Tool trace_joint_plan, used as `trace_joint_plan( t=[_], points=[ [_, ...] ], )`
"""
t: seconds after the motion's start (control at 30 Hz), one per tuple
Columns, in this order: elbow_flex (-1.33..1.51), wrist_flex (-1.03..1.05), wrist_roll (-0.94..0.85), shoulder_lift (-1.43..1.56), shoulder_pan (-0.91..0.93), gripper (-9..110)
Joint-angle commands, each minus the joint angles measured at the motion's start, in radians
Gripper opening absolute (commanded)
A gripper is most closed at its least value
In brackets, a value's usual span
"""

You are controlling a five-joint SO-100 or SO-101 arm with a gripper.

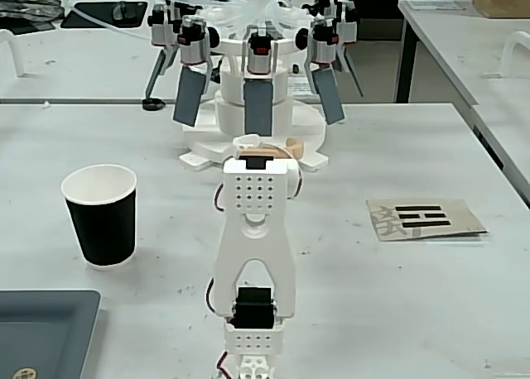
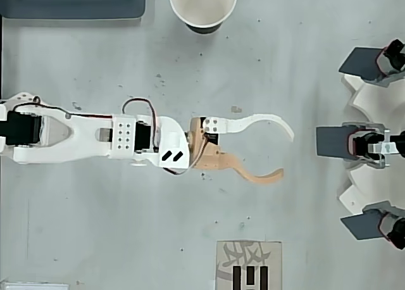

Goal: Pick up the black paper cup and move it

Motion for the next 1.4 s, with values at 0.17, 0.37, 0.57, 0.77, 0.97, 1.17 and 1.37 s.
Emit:
trace_joint_plan(
  t=[0.17, 0.37, 0.57, 0.77, 0.97, 1.17, 1.37],
  points=[
    [0.048, -0.351, -0.158, -0.100, 0.012, 6],
    [0.054, -0.351, -0.158, -0.095, 0.012, 6],
    [0.089, -0.364, -0.152, -0.074, 0.012, 7],
    [0.175, -0.371, -0.144, -0.006, 0.015, 7],
    [0.267, -0.377, -0.138, 0.074, 0.015, 9],
    [0.360, -0.379, -0.117, 0.166, 0.018, 11],
    [0.462, -0.380, -0.107, 0.272, 0.018, 14]
  ],
)
